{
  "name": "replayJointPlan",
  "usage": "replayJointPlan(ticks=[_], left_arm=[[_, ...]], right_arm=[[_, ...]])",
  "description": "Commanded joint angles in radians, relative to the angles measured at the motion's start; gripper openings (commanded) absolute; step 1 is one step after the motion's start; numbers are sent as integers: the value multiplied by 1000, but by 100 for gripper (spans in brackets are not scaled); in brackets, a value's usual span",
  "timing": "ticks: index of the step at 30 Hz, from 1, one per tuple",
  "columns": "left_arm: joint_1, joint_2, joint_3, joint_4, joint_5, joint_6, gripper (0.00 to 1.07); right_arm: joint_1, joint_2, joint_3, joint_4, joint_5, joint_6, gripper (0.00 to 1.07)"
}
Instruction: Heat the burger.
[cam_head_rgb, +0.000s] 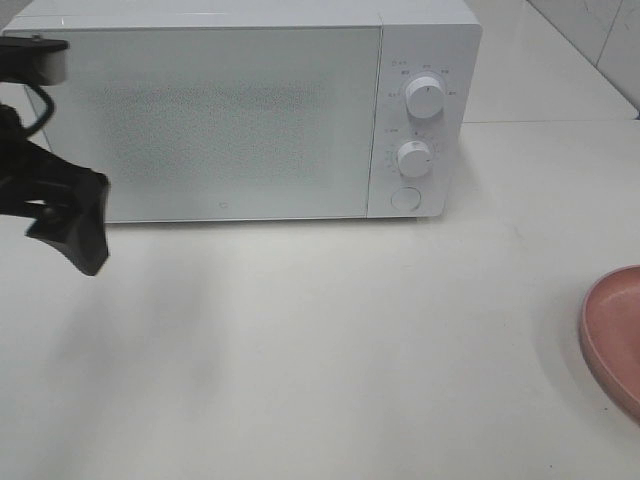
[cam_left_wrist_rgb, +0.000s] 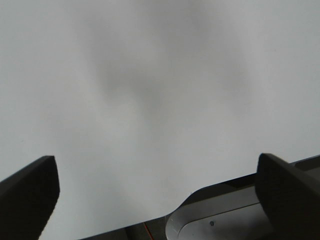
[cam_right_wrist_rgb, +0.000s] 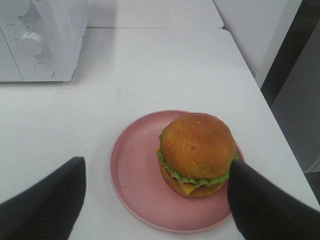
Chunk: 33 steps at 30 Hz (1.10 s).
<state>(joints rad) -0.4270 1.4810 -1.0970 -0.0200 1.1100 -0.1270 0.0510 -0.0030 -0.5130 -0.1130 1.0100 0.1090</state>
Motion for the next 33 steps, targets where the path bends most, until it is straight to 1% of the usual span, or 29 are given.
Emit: replayJointPlan(ticks=[1,2,3,4,5,6,7,8,9,10,11,12,15,16,17,20,21,22,24,25,26,27,28,29,31,33], left_arm=[[138,-62,1,-16,82,10,100],[165,-74,4,-16,92,11,100],[165,-74,4,-16,92,11,100],[235,-105,21,-18,102,35,100],[263,-121,35,-18,102,45,100],[263,-121,35,-18,102,45,100],[327,-156,67,-19,91,60,100],[364,-174,88,-19,83,67,100],[364,-174,88,-19,83,67,100],[434,-214,132,-22,62,81,100],[463,-235,161,-22,49,88,100],[501,-274,216,-25,30,84,100],[513,-297,241,-25,21,82,100],[518,-339,281,-26,7,84,100],[518,-388,317,-25,8,100,100],[518,-413,337,-24,8,114,100],[518,-458,373,-22,8,141,100],[518,-505,413,-23,7,146,100],[518,-527,430,-22,4,146,100],[518,-588,473,-22,-14,146,100],[518,-588,473,-22,-14,146,100],[518,-610,492,-22,-24,146,100],[518,-663,542,-22,-44,146,100],[518,-663,542,-22,-44,146,100],[518,-747,598,-22,-72,144,100],[518,-775,594,-22,-72,143,100]], right_arm=[[-6,-25,2,-3,-14,-8,76],[-6,-25,2,-3,-14,-8,76],[-6,-25,2,-3,-14,-8,76],[-6,-25,2,-3,-14,-8,76],[-6,-25,2,-3,-14,-8,76],[-6,-25,2,-3,-14,-8,76],[-6,-25,2,-3,-14,-8,76],[-6,-25,2,-3,-14,-8,76],[-6,-25,2,-3,-14,-8,76],[-6,-25,2,-3,-14,-8,76],[-6,-25,2,-3,-14,-8,76],[-6,-25,2,-3,-14,-8,76],[-6,-25,2,-3,-14,-8,76],[-6,-25,2,-3,-14,-8,76],[-6,-25,2,-3,-14,-8,76],[-6,-25,2,-3,-14,-8,76],[-6,-25,2,-3,-14,-8,76],[-6,-25,2,-3,-14,-8,76],[-6,-25,2,-3,-14,-8,76],[-6,-25,2,-3,-14,-8,76],[-6,-25,2,-3,-14,-8,76],[-6,-25,2,-3,-14,-8,76],[-6,-25,2,-3,-14,-8,76],[-6,-25,2,-3,-14,-8,76],[-6,-25,2,-3,-14,-8,76],[-6,-25,2,-2,-14,-8,75]])
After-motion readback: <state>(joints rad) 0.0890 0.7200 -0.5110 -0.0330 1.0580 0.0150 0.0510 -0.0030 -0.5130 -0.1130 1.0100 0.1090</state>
